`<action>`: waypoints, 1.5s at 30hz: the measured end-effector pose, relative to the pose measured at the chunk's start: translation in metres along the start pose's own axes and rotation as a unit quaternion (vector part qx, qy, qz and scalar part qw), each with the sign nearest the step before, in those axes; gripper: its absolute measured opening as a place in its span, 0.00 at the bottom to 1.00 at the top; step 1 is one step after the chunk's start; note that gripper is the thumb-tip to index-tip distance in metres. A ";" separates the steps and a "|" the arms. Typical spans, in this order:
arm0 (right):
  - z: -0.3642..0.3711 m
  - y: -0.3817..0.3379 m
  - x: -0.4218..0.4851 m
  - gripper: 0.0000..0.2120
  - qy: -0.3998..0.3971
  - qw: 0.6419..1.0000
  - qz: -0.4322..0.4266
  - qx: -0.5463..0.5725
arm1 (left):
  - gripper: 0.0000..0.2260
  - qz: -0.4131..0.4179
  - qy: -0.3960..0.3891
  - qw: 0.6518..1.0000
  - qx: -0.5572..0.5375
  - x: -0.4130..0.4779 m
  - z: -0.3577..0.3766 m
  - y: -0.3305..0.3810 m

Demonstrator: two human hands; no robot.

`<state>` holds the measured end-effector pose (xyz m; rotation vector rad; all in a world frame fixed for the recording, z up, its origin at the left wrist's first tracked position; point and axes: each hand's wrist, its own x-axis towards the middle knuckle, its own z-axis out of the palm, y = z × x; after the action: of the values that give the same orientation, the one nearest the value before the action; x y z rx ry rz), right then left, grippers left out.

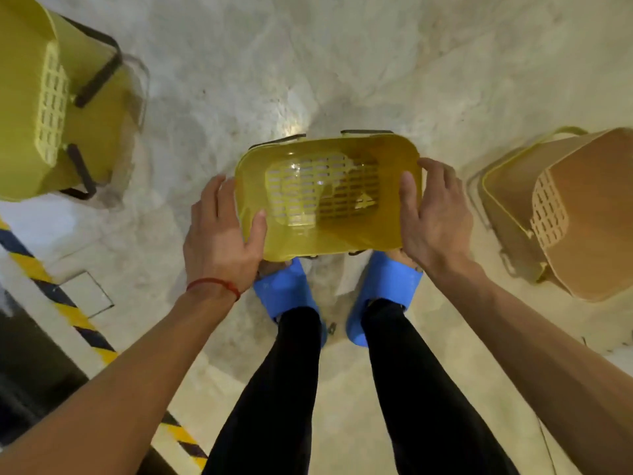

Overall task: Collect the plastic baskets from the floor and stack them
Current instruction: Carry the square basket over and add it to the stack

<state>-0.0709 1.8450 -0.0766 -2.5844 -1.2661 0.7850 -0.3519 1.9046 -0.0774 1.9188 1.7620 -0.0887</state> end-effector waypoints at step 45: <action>-0.332 -0.216 -0.198 0.30 -0.140 0.955 0.060 0.254 | 0.16 -0.355 0.078 0.786 -0.501 -0.224 -0.353 0.075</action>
<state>-0.1467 1.8563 0.3595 -2.1935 -0.8202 1.3385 -0.4197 1.8481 0.3383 0.4749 1.9377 0.6343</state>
